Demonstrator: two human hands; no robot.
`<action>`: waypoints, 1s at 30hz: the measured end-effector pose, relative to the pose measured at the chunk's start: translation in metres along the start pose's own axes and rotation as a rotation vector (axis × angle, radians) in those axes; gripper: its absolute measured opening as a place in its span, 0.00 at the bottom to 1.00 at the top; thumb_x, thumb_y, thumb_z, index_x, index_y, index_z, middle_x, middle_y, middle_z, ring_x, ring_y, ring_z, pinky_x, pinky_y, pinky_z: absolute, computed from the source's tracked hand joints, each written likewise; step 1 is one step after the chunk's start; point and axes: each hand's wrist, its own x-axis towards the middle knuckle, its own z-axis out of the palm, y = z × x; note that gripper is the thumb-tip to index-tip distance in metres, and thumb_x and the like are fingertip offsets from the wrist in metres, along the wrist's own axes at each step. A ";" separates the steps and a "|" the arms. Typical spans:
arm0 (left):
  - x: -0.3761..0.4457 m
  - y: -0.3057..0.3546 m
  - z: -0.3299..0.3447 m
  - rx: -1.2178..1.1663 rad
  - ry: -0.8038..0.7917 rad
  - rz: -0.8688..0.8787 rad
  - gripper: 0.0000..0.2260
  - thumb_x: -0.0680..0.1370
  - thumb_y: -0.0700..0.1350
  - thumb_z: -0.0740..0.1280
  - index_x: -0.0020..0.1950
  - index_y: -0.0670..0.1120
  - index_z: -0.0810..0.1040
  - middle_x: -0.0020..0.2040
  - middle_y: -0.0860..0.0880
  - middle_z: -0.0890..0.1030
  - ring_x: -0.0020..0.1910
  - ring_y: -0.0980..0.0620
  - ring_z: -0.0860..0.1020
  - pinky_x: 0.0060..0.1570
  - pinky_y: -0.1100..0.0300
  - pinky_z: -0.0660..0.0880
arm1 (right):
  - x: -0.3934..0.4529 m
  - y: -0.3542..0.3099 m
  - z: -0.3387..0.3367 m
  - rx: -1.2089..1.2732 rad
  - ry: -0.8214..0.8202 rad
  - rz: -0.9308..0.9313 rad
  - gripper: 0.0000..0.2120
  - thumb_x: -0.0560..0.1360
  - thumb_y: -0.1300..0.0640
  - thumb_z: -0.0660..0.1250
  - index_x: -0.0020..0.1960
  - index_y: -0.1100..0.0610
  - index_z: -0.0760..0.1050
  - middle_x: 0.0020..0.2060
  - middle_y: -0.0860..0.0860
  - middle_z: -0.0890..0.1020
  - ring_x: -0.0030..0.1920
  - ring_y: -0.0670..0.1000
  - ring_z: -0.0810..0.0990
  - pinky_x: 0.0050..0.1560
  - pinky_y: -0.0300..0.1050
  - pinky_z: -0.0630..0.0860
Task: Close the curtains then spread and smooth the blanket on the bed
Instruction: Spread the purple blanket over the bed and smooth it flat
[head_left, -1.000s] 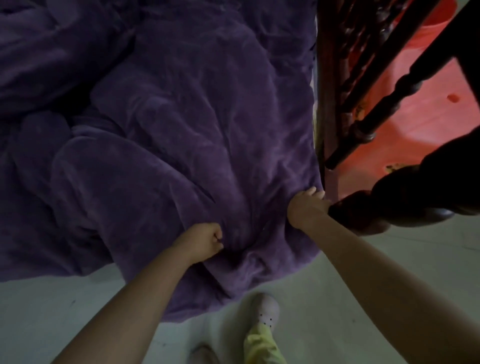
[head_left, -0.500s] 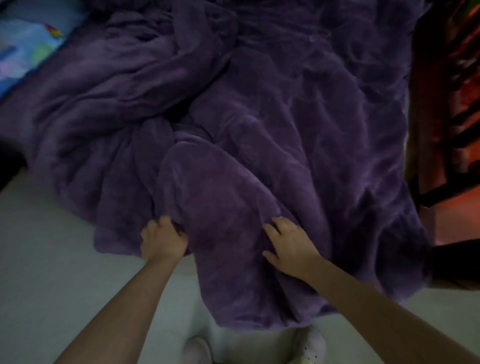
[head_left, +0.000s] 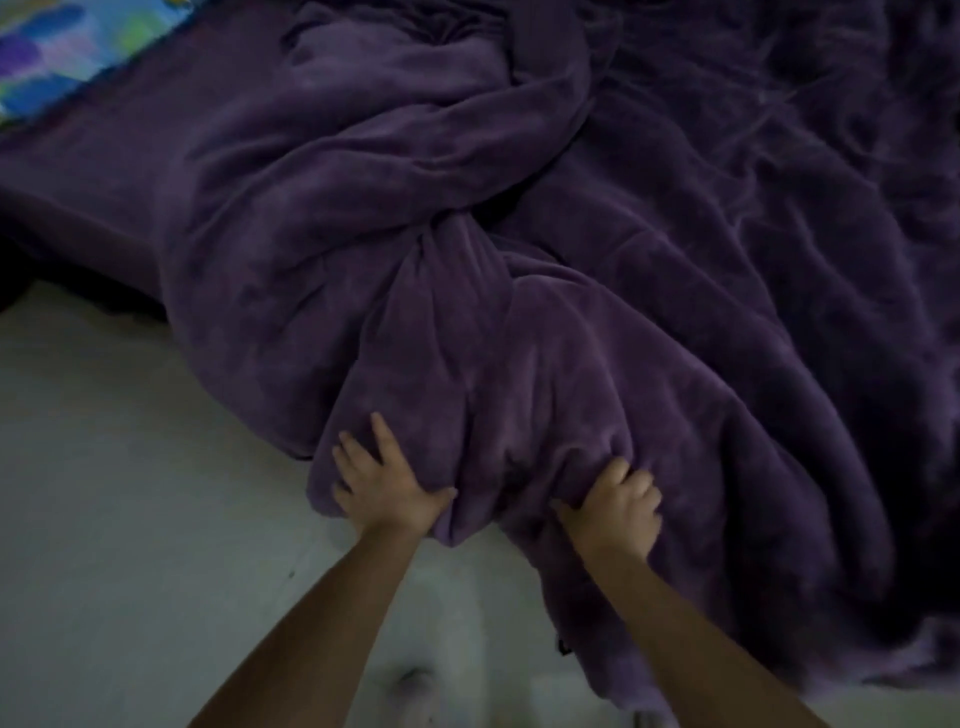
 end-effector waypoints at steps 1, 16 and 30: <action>0.008 0.001 0.003 -0.008 0.048 0.028 0.55 0.63 0.60 0.74 0.76 0.48 0.39 0.76 0.36 0.45 0.75 0.39 0.48 0.70 0.41 0.54 | 0.007 -0.001 0.002 0.063 0.046 0.053 0.33 0.66 0.47 0.71 0.63 0.61 0.62 0.59 0.61 0.71 0.58 0.62 0.71 0.54 0.55 0.75; 0.031 -0.030 -0.230 0.192 -0.245 0.554 0.20 0.63 0.48 0.63 0.54 0.47 0.79 0.47 0.45 0.80 0.48 0.46 0.78 0.43 0.61 0.68 | -0.021 0.049 -0.149 0.547 -0.801 -0.193 0.16 0.42 0.71 0.57 0.25 0.60 0.76 0.18 0.49 0.76 0.26 0.52 0.75 0.21 0.31 0.66; 0.036 -0.096 -0.169 0.776 -0.346 0.214 0.20 0.77 0.43 0.59 0.69 0.45 0.68 0.69 0.45 0.71 0.68 0.46 0.71 0.66 0.51 0.68 | -0.045 -0.061 -0.008 -0.395 -0.810 -0.575 0.20 0.77 0.56 0.56 0.67 0.58 0.67 0.66 0.58 0.73 0.61 0.56 0.75 0.62 0.45 0.71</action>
